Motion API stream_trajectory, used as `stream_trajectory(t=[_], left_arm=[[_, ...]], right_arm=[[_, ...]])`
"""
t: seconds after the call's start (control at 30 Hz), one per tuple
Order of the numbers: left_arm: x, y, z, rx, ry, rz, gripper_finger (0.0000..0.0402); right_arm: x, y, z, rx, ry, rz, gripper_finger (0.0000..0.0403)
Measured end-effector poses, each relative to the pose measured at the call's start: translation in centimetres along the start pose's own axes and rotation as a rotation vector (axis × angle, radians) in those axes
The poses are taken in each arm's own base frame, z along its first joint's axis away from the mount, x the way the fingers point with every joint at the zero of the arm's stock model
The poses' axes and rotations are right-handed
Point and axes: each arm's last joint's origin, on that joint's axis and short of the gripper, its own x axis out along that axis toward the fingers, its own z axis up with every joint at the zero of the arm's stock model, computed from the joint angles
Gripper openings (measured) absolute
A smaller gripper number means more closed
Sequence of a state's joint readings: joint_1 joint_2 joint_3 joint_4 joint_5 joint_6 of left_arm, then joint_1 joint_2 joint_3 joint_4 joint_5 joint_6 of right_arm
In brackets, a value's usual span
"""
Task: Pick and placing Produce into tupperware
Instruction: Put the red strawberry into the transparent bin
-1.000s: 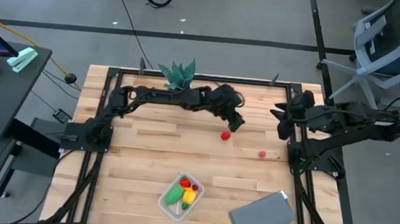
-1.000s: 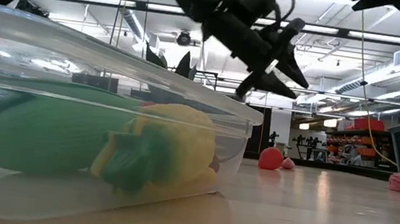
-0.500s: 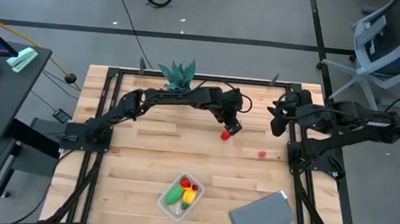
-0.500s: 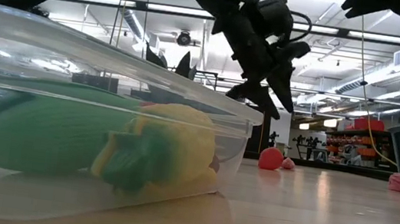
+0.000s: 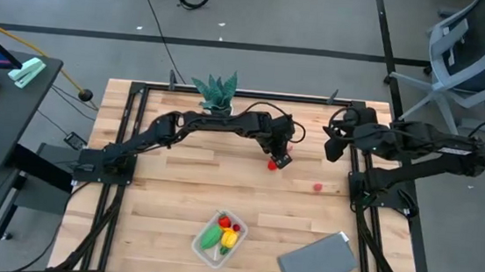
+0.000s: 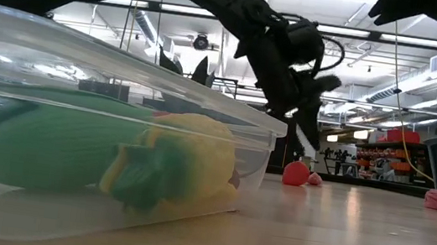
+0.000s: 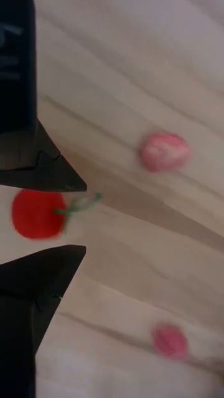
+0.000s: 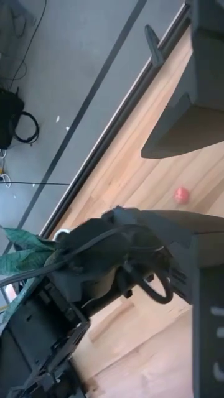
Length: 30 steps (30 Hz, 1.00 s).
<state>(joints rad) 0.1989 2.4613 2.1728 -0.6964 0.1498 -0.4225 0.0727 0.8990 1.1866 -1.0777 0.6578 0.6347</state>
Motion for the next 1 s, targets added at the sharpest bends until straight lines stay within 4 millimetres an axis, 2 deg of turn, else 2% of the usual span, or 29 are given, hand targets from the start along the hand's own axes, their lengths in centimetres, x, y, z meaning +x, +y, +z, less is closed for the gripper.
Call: stream_trajectory(t=[0.33, 0.63, 0.83, 1.0], left_arm=[[1.4, 0.4, -0.6, -0.004, 0.027, 0.012, 0.0154], [1.4, 0.4, -0.3, 0.048, 0.000, 0.018, 0.0133], [1.7, 0.5, -0.4, 0.095, -0.003, 0.019, 0.0100], [2.8, 0.9, -0.8, 0.091, 0.013, 0.025, 0.0047]], right_arm=[[0.4, 0.4, 0.0, -0.011, 0.011, -0.008, 0.0153], [0.5, 0.5, 0.0, -0.013, 0.014, -0.010, 0.0153], [0.5, 0.5, 0.0, -0.013, 0.014, -0.010, 0.0153], [0.5, 0.4, 0.0, -0.013, 0.014, -0.010, 0.0153]])
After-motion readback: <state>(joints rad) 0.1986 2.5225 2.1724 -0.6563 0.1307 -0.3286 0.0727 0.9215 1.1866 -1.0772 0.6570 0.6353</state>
